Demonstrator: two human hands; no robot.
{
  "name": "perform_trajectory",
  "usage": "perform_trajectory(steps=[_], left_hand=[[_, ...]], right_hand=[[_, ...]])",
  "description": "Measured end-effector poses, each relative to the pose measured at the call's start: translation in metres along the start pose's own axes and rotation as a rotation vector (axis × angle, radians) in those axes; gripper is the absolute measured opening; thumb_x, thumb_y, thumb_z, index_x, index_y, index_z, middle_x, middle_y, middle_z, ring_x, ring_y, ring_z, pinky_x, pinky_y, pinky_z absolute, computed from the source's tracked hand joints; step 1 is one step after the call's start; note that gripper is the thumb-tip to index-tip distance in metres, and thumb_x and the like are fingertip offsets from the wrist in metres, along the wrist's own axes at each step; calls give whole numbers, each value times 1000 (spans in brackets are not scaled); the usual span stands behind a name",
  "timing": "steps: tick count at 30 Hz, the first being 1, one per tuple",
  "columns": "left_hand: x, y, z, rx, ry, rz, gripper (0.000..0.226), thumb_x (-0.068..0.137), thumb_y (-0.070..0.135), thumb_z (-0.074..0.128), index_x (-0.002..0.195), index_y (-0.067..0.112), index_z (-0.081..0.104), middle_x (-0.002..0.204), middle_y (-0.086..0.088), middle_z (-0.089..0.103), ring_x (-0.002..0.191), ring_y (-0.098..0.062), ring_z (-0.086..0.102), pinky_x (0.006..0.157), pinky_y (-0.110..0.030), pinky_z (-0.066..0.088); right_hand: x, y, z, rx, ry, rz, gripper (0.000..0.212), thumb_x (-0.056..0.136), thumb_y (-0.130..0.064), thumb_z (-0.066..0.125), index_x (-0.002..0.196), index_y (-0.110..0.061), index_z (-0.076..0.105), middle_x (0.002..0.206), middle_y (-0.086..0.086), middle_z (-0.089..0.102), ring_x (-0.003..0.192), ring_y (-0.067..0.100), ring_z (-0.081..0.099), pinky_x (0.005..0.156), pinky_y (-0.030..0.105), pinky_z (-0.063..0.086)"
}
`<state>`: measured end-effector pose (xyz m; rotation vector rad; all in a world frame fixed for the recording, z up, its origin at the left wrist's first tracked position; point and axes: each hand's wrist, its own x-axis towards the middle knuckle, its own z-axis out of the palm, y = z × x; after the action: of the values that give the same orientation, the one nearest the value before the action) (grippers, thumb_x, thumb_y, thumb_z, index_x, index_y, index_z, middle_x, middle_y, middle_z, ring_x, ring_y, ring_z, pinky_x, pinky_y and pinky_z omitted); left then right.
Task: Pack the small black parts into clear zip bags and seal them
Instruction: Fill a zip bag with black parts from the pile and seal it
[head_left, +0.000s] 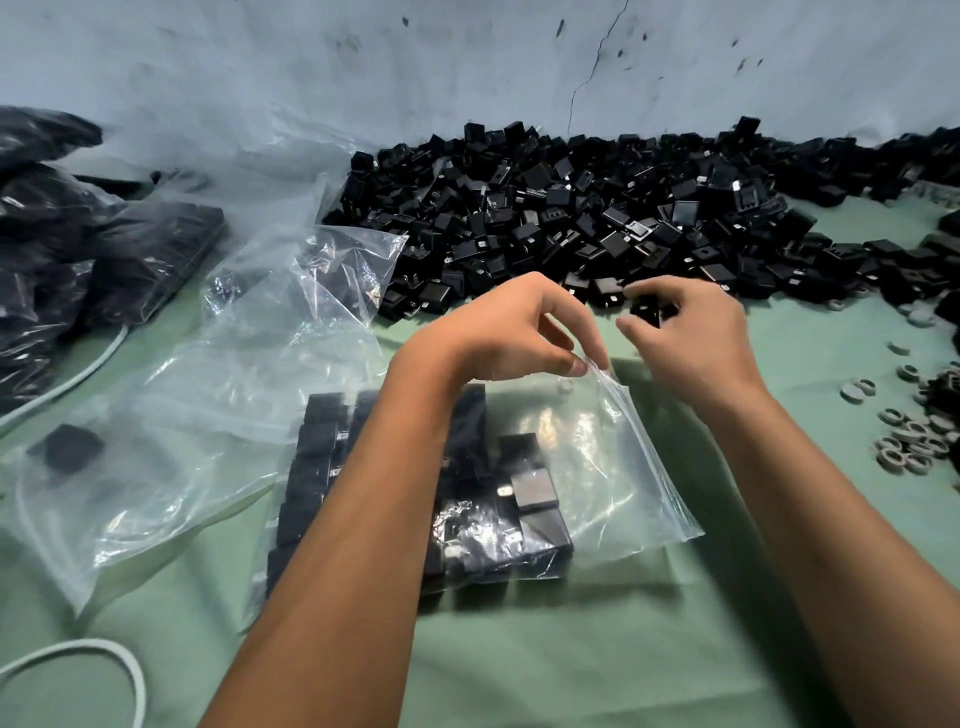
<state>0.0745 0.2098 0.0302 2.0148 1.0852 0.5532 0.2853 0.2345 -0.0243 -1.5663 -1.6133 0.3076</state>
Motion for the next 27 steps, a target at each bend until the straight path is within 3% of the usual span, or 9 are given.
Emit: perform_trajectory(steps=[3,8,12,14,16,18,20,22,27], left_hand=[[1,-2,2,43,11,-3,16,84,6,82,89,21,82,97,8,77,98,-18,73,93,-46,59],[5,-1,4,69,55,32,14,81,7,84,86,20,82,94,-5,77,94,-29,71,87,-51,58],[6,-2,4,26,87,92,12,80,4,83,86,14,82,94,-6,75,92,-29,71,87,-54,58],[5,-4,2,3,99,111,12,79,3,83,86,13,81,93,-5,75,92,-30,71,89,-54,57],[3,-4,0,-18,104,117,13,79,2,82,86,13,81,94,-6,76,92,-30,71,90,-54,57],[2,-4,-1,-28,96,115,13,80,1,82,87,11,81,96,-8,76,93,-32,71,92,-55,56],[1,-4,-1,-32,92,110,13,81,-1,81,88,10,81,96,-12,76,95,-36,71,92,-56,55],[1,-4,-1,-40,96,102,12,82,-2,79,89,7,80,96,-15,76,96,-40,69,91,-59,54],[-2,-5,-3,-48,92,69,11,84,-2,78,91,5,80,95,-14,76,96,-39,71,92,-56,56]], right_hand=[[-29,-6,-21,412,-196,150,22,82,-36,84,92,-18,76,74,0,73,50,11,57,46,22,44],[-56,-6,-36,624,-720,149,31,85,-35,73,97,-7,75,55,-2,55,38,8,39,36,15,30],[-60,-11,-35,796,-797,203,32,83,-24,70,109,-6,78,84,18,63,55,10,49,45,17,40],[-60,-10,-39,832,-891,238,39,83,-22,71,119,-10,76,110,32,66,84,24,61,68,26,54],[-60,-5,-43,817,-981,222,44,82,-13,77,126,-13,72,127,35,62,103,33,59,85,33,55],[-59,0,-45,793,-1012,187,47,81,-9,81,127,-13,72,123,27,69,100,28,65,84,32,56],[-58,1,-43,793,-991,174,43,83,-10,78,125,-9,72,104,13,75,79,13,68,66,22,56],[-58,0,-39,797,-949,214,39,82,-22,75,116,-4,74,80,5,69,59,5,58,52,17,50],[-59,-5,-28,641,-804,293,62,80,-57,66,96,3,72,65,13,55,39,8,45,33,16,32]])
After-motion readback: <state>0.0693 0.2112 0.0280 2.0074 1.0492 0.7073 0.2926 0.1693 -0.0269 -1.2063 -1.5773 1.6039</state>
